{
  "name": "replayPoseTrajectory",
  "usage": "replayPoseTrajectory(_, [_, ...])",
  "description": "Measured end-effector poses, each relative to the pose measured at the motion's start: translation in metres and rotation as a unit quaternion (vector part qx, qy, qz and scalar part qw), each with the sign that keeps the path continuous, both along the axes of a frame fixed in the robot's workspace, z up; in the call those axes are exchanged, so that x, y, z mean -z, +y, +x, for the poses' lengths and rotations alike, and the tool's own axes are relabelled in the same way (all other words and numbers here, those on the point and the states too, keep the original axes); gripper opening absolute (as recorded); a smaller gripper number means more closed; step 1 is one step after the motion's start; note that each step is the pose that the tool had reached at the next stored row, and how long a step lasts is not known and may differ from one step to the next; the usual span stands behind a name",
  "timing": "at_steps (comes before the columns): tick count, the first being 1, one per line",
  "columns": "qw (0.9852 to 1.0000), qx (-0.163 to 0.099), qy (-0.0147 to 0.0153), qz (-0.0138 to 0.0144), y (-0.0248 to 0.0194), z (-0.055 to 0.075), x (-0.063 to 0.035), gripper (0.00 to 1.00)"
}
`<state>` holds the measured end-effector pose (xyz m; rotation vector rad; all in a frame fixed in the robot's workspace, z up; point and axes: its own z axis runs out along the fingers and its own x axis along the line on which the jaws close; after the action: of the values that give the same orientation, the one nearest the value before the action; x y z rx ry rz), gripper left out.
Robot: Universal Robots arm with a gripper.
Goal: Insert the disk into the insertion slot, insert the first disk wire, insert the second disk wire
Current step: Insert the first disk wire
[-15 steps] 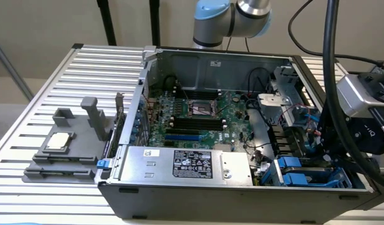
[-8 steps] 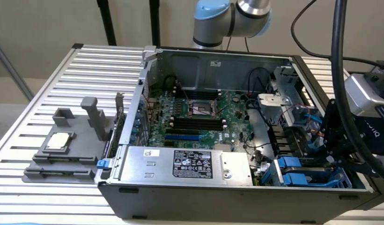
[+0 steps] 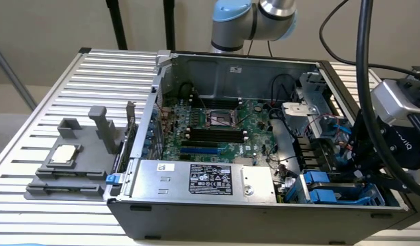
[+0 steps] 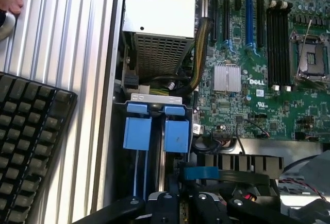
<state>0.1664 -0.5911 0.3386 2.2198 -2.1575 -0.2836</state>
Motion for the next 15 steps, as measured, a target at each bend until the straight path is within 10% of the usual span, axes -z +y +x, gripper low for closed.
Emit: replayPoseTrajectory(15, [0.9997, 0.015, 0.0139, -0.0125, 0.0033, 0.0077, 0.0002, 0.16])
